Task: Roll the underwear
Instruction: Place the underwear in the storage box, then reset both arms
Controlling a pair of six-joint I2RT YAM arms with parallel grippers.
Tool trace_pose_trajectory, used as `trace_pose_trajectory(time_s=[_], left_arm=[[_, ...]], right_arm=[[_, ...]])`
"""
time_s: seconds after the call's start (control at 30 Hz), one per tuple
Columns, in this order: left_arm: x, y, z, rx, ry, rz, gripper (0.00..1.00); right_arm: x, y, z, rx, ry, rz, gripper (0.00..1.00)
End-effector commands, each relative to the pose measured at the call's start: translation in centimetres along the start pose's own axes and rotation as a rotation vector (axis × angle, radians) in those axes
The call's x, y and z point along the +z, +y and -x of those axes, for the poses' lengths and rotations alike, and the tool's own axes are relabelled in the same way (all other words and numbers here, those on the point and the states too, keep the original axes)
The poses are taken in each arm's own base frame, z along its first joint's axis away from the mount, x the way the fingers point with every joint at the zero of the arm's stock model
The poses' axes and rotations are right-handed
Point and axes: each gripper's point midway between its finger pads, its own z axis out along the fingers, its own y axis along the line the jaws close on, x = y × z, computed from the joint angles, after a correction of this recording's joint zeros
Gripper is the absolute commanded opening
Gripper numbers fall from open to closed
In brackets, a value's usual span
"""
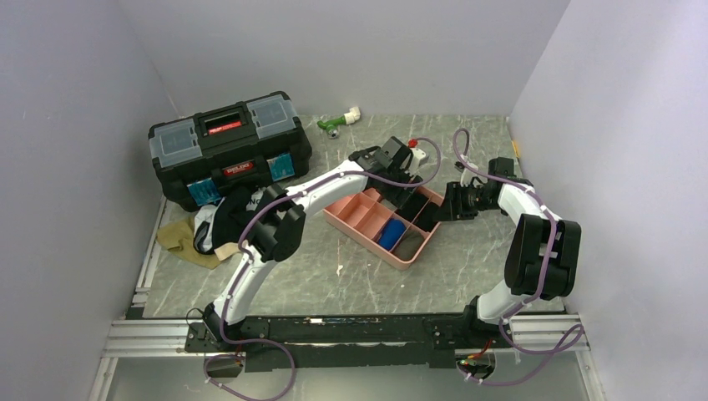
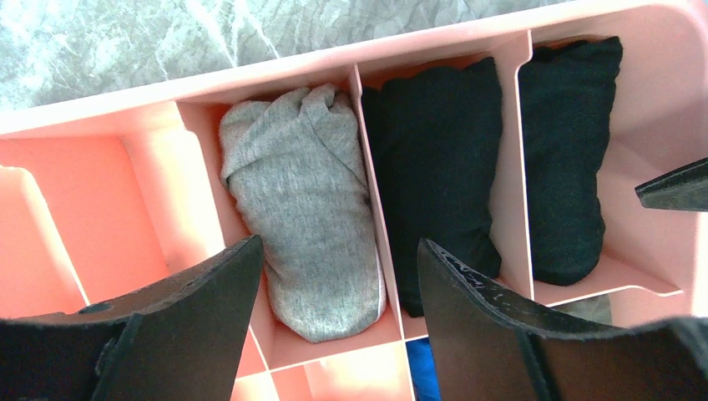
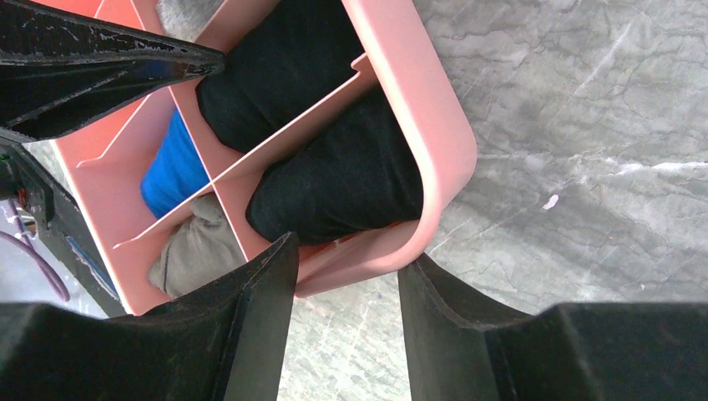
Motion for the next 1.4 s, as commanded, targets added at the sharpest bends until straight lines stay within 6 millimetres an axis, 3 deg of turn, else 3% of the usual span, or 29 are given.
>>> trace_pose_trajectory(time_s=[0.0, 0.2, 0.43, 0.67, 0.83, 1.03, 1.13, 1.37], left_arm=[[-2.9, 1.4, 1.8, 0.018, -0.055, 0.036, 0.74], [-5.6, -0.1, 4.3, 0.044, -0.137, -0.032, 0.77], [-10.4, -1.3, 7.1, 0.083, -0.234, -0.072, 0.80], [-15.2, 0.2, 7.8, 0.212, -0.319, 0.002, 0.82], [-18.8, 2.2, 6.7, 0.293, -0.367, 0.081, 0.84], [-22.9, 4.4, 3.9, 0.354, -0.387, 0.137, 0.86], [-24.3, 5.3, 2.3, 0.362, -0.372, 0.148, 0.87], [-26.1, 8.1, -1.9, 0.347, -0.308, 0.202, 0.91]], right_arm=[[-0.1, 0.3, 0.2, -0.028, 0.009, 0.024, 0.49], [-0.3, 0.5, 0.7, -0.049, -0.003, 0.024, 0.49], [-1.2, 0.4, 1.5, -0.095, -0.027, -0.014, 0.50], [-3.1, 0.6, 3.4, -0.163, -0.086, -0.086, 0.58], [-4.9, 0.7, 5.9, -0.223, -0.138, -0.145, 0.63], [-6.0, 1.2, 8.7, -0.255, -0.156, -0.143, 0.64], [-5.6, 1.4, 9.7, -0.269, -0.142, -0.133, 0.64], [-2.1, 2.0, 10.1, -0.344, -0.034, -0.137, 0.64]])
